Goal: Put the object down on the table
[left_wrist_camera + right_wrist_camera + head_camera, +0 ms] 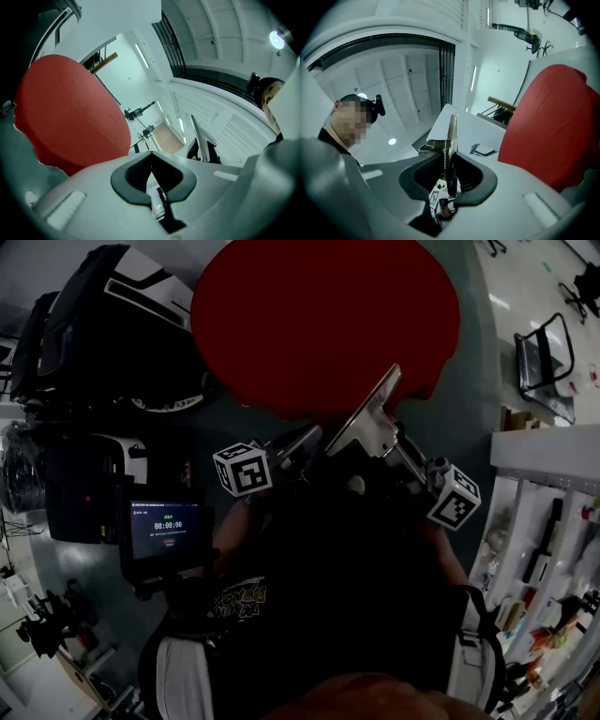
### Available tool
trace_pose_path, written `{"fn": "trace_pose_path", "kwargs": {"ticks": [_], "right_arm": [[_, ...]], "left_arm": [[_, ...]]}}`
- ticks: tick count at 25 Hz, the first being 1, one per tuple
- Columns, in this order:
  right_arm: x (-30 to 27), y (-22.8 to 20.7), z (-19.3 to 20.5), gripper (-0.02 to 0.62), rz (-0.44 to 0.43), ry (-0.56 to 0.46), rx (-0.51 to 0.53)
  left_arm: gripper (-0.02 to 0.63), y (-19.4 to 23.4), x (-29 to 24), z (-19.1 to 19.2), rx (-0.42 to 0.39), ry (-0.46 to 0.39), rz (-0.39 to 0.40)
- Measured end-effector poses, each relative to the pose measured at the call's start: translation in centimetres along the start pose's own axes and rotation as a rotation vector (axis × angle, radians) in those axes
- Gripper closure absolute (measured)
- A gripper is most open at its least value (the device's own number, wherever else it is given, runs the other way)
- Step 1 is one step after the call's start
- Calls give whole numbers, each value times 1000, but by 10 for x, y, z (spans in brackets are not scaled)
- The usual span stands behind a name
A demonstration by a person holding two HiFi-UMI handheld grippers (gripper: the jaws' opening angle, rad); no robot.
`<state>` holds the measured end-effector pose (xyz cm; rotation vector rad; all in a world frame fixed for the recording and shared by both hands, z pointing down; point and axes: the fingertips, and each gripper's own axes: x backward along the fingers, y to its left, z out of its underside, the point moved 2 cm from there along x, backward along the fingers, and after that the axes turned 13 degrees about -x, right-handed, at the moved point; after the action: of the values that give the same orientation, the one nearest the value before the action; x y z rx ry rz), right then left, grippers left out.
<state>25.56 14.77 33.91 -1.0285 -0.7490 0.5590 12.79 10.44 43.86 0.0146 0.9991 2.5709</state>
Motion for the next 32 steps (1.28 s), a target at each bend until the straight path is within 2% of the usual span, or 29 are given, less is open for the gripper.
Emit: {"fn": "trace_pose_path", "kwargs": {"ticks": [4, 8, 15, 20, 23, 26, 32], "right_arm": [[-9, -5, -6, 506, -10, -27, 18], [-58, -19, -5, 506, -27, -45, -19], [-130, -53, -8, 506, -4, -114, -71], [-161, -95, -31, 508, 24, -199, -150], [-167, -130, -50, 508, 94, -214, -200], [-176, -178, -73, 508, 210, -188, -207], [-204, -306, -123, 508, 466, -172, -267]], "left_arm": [[595, 11, 1, -7, -9, 12, 2], [595, 51, 18, -34, -3, 5, 5], [595, 113, 62, -73, 20, -5, 17], [595, 157, 98, -89, 24, -28, -41], [595, 169, 105, -88, 48, -47, -78], [595, 176, 108, -87, 64, -68, -111], [595, 192, 108, -98, 95, -140, -198]]}}
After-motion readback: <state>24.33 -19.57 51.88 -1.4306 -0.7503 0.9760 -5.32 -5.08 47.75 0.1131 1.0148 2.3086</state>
